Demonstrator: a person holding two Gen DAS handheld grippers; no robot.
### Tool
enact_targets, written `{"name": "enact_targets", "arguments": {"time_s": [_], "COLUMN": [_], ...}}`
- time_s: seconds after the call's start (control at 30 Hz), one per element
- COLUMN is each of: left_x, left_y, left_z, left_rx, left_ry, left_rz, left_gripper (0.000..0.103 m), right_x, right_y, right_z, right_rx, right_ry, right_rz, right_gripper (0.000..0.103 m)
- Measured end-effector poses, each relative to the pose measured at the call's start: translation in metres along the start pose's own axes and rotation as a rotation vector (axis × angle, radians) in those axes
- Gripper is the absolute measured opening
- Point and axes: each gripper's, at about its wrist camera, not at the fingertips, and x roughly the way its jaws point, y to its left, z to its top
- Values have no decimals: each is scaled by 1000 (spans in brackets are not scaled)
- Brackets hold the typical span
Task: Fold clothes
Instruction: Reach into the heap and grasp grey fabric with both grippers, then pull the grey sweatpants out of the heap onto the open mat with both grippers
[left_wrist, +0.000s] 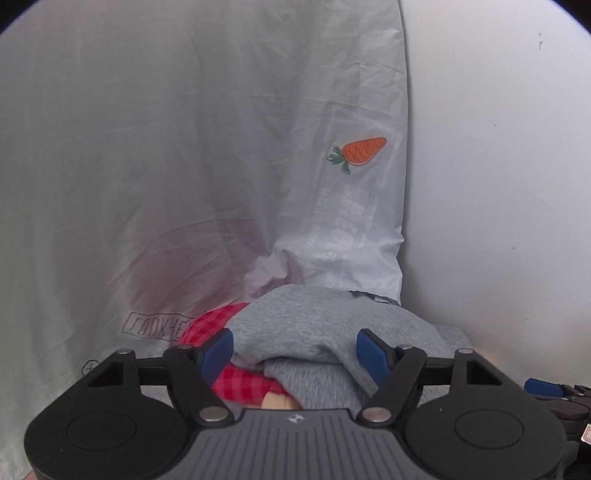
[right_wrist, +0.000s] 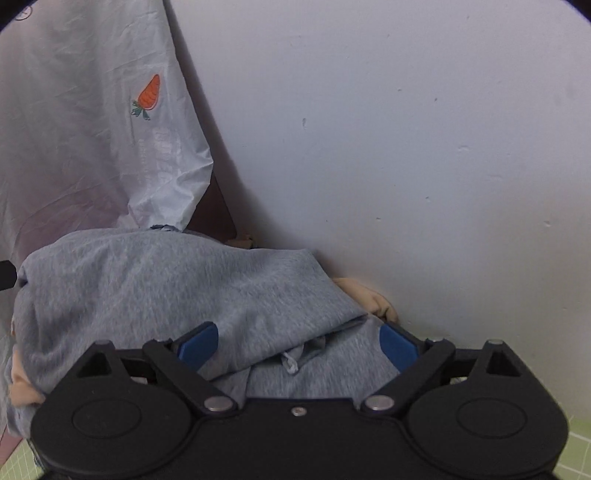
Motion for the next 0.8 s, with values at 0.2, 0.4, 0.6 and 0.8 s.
{"name": "enact_targets", "arguments": {"time_s": [0.2,0.4,0.6,0.8], "left_x": [18,-6,-54,-126], "left_y": [-11,-8,5,12], "left_z": [-4,-10,-25,-60], "left_rx": [-33,-76,-110,-181], "left_ry": [-40,-65,-84,-102], "left_rz": [-7,3,10,18], "left_gripper": [31,14,11,10], "right_x": [37,24,-42,-109], "right_y": [-9,-4,14,22], "right_z": [2,-4,-15,-37], "right_rx": [120,58,-29,-84], "right_ry": [62,27,-107,-144], "right_rz": [49,82,85,111], "right_gripper": [74,8,5,5]}}
